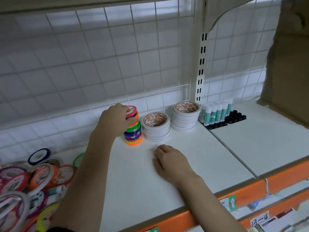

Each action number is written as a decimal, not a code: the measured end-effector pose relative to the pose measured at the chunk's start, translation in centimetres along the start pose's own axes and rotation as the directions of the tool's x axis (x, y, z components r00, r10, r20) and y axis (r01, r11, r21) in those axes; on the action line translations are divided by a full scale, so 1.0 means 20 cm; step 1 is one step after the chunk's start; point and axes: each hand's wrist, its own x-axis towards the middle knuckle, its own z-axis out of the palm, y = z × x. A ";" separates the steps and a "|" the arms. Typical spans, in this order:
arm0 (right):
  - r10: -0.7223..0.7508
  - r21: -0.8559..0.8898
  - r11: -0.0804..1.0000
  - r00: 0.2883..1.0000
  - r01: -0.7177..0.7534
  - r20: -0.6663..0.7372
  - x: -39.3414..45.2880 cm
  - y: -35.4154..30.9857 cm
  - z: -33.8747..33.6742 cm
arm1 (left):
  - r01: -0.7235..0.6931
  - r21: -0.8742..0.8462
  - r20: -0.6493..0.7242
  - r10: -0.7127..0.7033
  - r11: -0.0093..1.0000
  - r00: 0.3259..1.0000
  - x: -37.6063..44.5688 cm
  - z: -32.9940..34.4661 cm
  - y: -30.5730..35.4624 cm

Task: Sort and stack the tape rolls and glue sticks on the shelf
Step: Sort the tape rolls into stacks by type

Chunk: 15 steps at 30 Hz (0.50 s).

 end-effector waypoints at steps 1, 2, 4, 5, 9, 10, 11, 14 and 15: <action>0.000 -0.002 1.000 1.000 0.000 -0.019 0.00 0.00 0.01 | 0.002 -0.046 -0.019 -0.002 0.999 1.000 -0.02 0.01 0.00; -0.007 -0.010 1.000 1.000 0.007 -0.020 0.00 0.00 0.01 | 0.005 -0.095 -0.052 -0.010 0.996 0.999 -0.05 0.01 -0.01; -0.021 -0.005 1.000 1.000 0.021 -0.009 0.00 -0.01 0.00 | 0.011 -0.163 -0.130 -0.033 0.987 0.991 -0.14 0.03 -0.02; -0.027 -0.002 1.000 1.000 0.027 -0.005 0.00 -0.02 0.00 | 0.023 -0.179 -0.145 -0.049 0.984 0.988 -0.20 0.05 -0.03; -0.110 0.006 0.994 0.994 0.110 0.003 0.02 -0.09 -0.02 | 0.114 -0.203 -0.062 -0.129 0.973 0.990 -0.45 0.18 -0.10; -0.135 -0.001 0.991 0.990 0.136 0.024 0.03 -0.13 -0.03 | 0.144 -0.206 -0.037 -0.155 0.968 0.987 -0.51 0.21 -0.13; -0.169 -0.011 0.986 0.985 0.169 0.035 0.04 -0.16 -0.03 | 0.172 -0.208 -0.016 -0.179 0.963 0.984 -0.56 0.23 -0.16; -0.275 -0.004 0.961 0.960 0.275 0.045 0.07 -0.28 -0.02 | 0.239 -0.200 0.014 -0.241 0.950 0.970 -0.70 0.25 -0.25; -0.301 0.002 0.954 0.952 0.301 0.054 0.08 -0.33 -0.01 | 0.252 -0.197 0.011 -0.255 0.947 0.967 -0.74 0.23 -0.28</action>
